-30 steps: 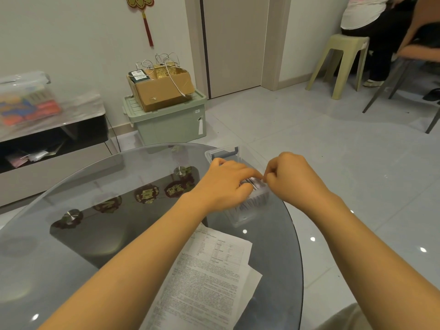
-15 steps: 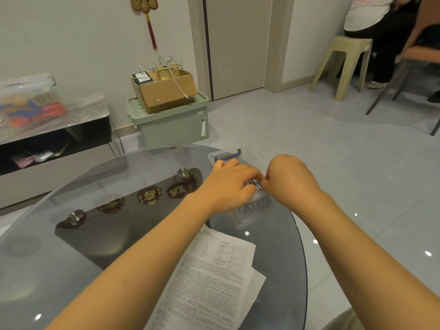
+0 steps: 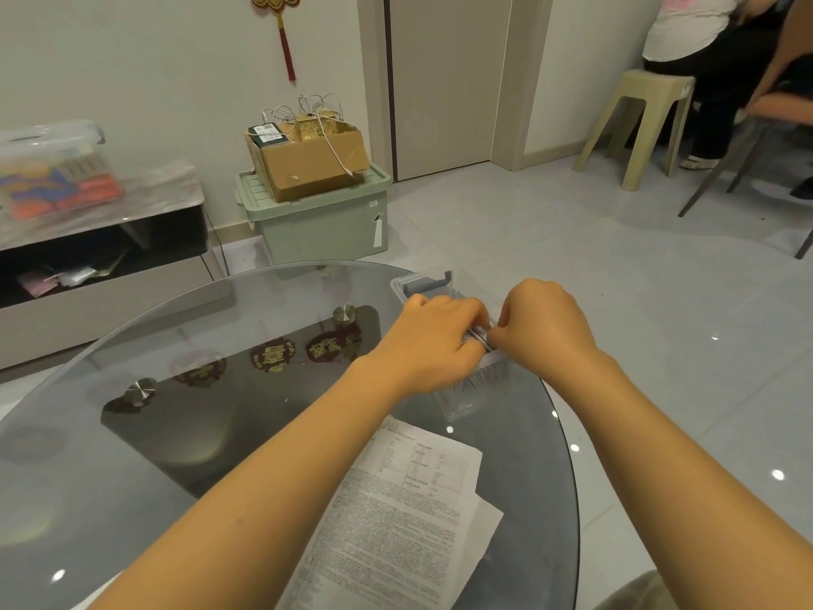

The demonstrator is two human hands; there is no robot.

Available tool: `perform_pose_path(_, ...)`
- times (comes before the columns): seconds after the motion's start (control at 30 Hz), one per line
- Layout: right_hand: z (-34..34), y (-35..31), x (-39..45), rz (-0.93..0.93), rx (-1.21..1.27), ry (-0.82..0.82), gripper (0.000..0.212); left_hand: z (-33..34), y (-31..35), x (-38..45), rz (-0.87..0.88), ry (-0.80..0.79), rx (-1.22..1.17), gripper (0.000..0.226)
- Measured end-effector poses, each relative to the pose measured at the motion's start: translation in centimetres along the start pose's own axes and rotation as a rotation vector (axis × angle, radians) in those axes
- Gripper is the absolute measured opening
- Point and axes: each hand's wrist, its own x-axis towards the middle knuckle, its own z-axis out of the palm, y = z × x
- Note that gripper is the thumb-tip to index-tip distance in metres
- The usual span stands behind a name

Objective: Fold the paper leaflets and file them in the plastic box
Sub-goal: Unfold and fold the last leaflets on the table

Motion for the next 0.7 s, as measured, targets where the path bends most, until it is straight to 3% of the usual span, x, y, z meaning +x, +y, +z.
perform_pose_path(0.1,-0.2,0.3,-0.4,-0.006,0.04,0.097,0.021,-0.1,0.2,0.2,0.005,-0.037,0.069,0.053)
perform_pose_path(0.27,-0.8,0.8,-1.1,-0.027,0.037,0.207,0.021,-0.3,0.2,0.4,0.011,-0.121,0.205,0.064)
perform_pose_path(0.7,-0.3,-0.1,-1.0,0.003,-0.084,0.211,0.016,0.2,0.0,0.5,0.065,-0.084,0.214,0.058)
